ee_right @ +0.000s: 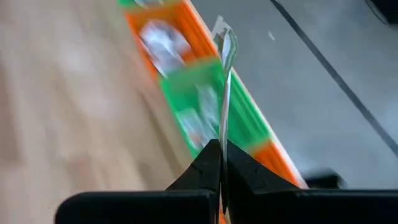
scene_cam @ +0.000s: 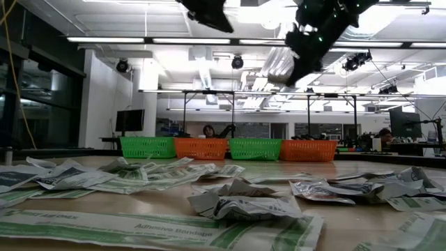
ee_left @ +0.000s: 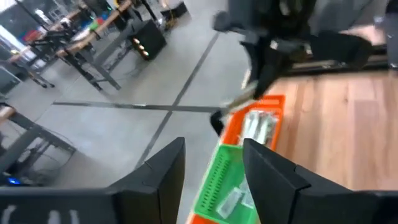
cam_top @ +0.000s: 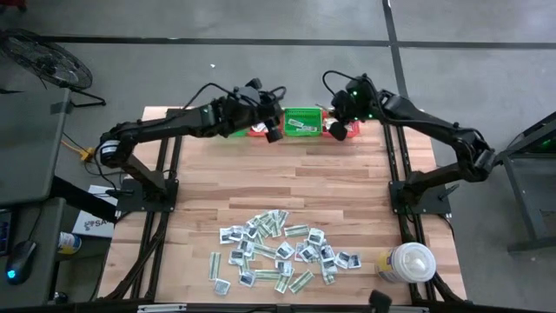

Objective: Pick & Place First Aid Supplies
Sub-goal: Put the green bandage pack in the right orange bin

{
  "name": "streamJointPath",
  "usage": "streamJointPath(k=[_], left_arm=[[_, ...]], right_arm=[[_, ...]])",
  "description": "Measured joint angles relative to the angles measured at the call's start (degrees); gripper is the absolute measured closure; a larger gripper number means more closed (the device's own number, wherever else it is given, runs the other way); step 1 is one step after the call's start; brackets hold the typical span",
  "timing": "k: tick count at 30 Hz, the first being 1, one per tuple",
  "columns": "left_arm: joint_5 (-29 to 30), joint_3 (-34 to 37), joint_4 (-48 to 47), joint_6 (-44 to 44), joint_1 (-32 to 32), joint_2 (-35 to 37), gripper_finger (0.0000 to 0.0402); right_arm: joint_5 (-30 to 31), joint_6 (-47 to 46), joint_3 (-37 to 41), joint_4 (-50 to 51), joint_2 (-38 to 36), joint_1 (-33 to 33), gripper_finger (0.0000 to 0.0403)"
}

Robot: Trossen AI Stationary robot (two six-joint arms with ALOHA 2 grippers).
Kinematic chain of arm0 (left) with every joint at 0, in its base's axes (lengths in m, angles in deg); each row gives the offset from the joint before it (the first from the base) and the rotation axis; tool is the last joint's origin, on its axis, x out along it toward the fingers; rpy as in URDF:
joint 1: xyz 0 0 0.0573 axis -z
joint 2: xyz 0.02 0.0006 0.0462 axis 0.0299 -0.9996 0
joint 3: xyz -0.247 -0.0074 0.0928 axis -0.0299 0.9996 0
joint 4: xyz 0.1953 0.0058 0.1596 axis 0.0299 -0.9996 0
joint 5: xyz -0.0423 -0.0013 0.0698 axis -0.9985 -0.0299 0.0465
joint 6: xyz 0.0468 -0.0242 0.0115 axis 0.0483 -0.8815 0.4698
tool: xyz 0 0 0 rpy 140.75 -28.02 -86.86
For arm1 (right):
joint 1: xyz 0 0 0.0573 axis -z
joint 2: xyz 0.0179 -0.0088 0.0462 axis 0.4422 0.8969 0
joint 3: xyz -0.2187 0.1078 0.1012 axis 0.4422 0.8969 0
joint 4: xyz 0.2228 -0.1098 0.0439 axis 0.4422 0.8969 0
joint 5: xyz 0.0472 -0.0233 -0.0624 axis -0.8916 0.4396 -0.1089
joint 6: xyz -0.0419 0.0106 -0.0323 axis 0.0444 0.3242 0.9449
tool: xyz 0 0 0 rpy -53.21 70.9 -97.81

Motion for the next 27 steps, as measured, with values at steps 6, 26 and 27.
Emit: streamJointPath(k=[6,26,27], left_arm=[[-2.25,0.03,-6.43,0.43,-3.38,2.63,0.0244],[-29.28,7.83,-5.20,5.09,-10.96,2.59,0.0243],[-30.23,8.34,-5.12,5.13,-11.15,2.59,0.0243]], right_arm=[[5.09,6.45,-0.02,6.76,2.45,4.05,0.0403],[8.79,21.12,-0.02,8.08,18.80,6.72,0.0403],[8.96,21.12,-0.02,7.98,19.07,7.01,0.0403]])
